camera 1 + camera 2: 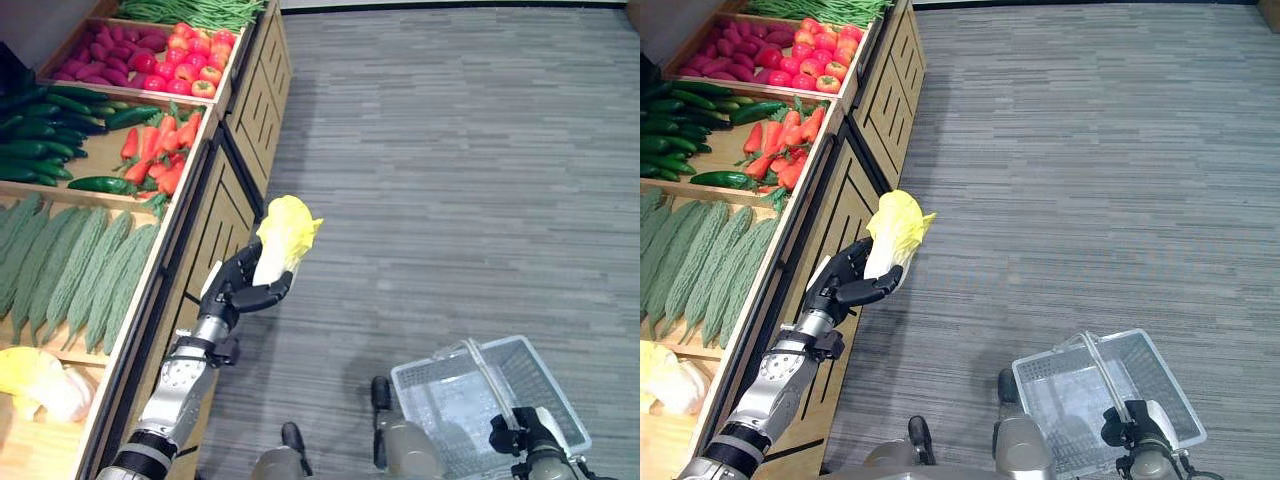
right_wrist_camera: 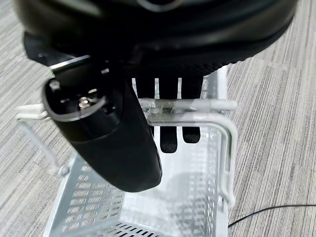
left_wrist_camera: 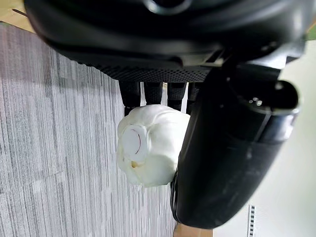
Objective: Get the vegetables into the basket
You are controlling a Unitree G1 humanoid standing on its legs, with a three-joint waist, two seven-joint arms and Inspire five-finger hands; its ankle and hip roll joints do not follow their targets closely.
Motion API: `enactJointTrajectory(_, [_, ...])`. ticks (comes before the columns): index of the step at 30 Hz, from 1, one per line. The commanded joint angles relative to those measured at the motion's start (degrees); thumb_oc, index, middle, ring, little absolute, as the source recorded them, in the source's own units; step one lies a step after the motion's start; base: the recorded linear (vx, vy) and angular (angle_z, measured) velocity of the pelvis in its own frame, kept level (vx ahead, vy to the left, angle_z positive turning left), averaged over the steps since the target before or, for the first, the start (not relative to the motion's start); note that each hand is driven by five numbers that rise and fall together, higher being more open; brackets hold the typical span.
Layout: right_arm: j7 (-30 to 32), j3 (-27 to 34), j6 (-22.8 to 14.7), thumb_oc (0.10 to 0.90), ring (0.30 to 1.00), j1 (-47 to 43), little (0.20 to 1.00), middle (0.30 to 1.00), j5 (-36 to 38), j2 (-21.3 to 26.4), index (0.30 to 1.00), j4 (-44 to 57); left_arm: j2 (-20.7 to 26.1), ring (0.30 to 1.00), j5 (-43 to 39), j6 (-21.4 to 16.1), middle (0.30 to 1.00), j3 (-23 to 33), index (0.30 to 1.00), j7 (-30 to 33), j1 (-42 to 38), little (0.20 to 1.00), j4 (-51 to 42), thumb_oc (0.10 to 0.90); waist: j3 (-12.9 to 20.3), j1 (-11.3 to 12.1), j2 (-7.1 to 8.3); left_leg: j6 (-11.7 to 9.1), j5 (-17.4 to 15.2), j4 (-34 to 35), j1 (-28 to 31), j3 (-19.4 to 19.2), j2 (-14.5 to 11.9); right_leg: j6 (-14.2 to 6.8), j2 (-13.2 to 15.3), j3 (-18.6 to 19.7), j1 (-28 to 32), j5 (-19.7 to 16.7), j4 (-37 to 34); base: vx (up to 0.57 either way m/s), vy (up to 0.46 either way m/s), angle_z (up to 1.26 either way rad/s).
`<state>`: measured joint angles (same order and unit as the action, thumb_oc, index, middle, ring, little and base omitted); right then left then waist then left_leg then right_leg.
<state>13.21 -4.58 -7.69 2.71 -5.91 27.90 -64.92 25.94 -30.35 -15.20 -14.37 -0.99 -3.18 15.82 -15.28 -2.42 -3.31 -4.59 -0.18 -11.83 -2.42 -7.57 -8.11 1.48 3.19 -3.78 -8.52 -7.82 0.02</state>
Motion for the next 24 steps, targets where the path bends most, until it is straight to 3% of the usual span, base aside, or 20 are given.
enactJointTrajectory(1, [3.2, -0.3, -1.9, 0.4, 0.3, 0.5, 0.3, 0.3, 0.9, 4.5, 0.3, 2.5, 0.2, 0.3, 0.2, -5.5, 0.3, 2.1, 0.3, 2.9, -4.3, 0.3, -3.5, 0.4, 0.4, 0.4, 2.99, -2.5, 3.8, 5.4, -5.5, 8.3, 2.5, -8.0, 3.2, 2.4, 5.1, 11.0, 5.6, 0.13, 0.028, -0.24])
enactJointTrajectory(4, [4.3, -1.2, -2.3, 0.4, 0.3, -0.7, 0.3, 0.3, 1.1, 4.7, 0.3, 2.8, 0.0, 0.3, 1.1, -5.9, 0.3, 1.2, 0.3, 4.3, -5.1, 0.3, -3.1, 0.4, 0.2, 2.1, 2.07, -2.6, 8.1, 11.0, -9.4, 13.0, 2.2, -8.3, 2.4, 3.7, 6.0, 11.6, 5.0, 0.18, 0.073, -0.42])
enactJointTrajectory(6, [4.4, -2.0, -2.6, 0.4, 0.3, -1.3, 0.3, 0.3, 1.0, 4.3, 0.3, 2.6, 0.1, 0.3, 1.3, -6.0, 0.3, 1.2, 0.3, 4.7, -5.0, 0.3, -3.3, 0.4, 0.4, 2.9, 2.07, -3.1, 9.2, 12.7, -9.9, 14.5, 2.5, -8.7, 2.4, 5.5, 7.9, 12.1, 3.9, 0.25, 0.135, -0.24])
enactJointTrajectory(9, [4.0, -2.4, -2.4, 0.4, 0.3, -1.0, 0.3, 0.3, 0.6, 3.7, 0.3, 3.1, 0.5, 0.3, 1.1, -5.9, 0.3, 1.5, 0.3, 4.1, -4.0, 0.3, -3.8, 0.4, 1.2, 3.0, 2.45, -2.4, 7.9, 12.7, -8.6, 12.3, 2.4, -9.4, 3.2, 6.4, 8.9, 12.4, 3.4, 0.21, 0.183, -0.42])
enactJointTrajectory(10, [3.9, -2.6, -2.3, 0.4, 0.3, -1.0, 0.3, 0.3, 0.4, 3.1, 0.3, 3.8, 1.0, 0.3, 1.5, -6.0, 0.3, 1.1, 0.3, 4.3, -4.5, 0.3, -3.5, 0.4, 1.6, 3.2, 3.32, -1.3, 7.2, 12.8, -7.8, 9.7, 3.2, -10.5, 4.8, 7.3, 8.8, 12.1, 3.9, 0.16, 0.18, -1.05])
enactJointTrajectory(12, [4.0, -2.4, -2.2, 0.4, 0.3, -1.0, 0.3, 0.3, 0.4, 2.7, 0.3, 4.3, 1.4, 0.3, 1.4, -6.0, 0.3, 0.9, 0.3, 4.3, -4.5, 0.3, -3.5, 0.4, 1.9, 3.2, 3.77, -0.7, 6.6, 12.9, -7.3, 8.8, 3.6, -11.0, 5.4, 7.8, 8.5, 11.7, 4.5, 0.21, 0.258, -0.4])
enactJointTrajectory(14, [3.8, -3.1, -2.0, 0.4, 0.3, -2.5, 0.3, 0.3, 0.2, 1.6, 0.3, 4.3, 2.4, 0.3, 1.7, -6.3, 0.3, 1.3, 0.3, 4.4, -4.8, 0.3, -3.4, 0.4, 1.9, 3.3, 5.55, 1.4, 3.9, 11.7, -6.4, 5.0, 5.4, -13.8, 8.0, 9.4, 6.2, 6.7, 6.0, 0.26, 0.338, -0.27])
enactJointTrajectory(24, [3.2, -3.1, -2.0, 0.4, 0.3, -3.5, 0.3, 0.3, 0.4, 0.7, 0.3, 2.7, 3.4, 0.3, 2.4, -6.2, 0.3, 1.3, 0.3, 4.0, -4.6, 0.3, -3.5, 0.4, 2.2, 3.5, 6.95, 3.4, 0.0, 8.6, -6.1, 3.7, 7.9, -15.2, 10.2, 9.6, 5.3, -0.3, 8.1, 0.11, 0.122, -0.27])
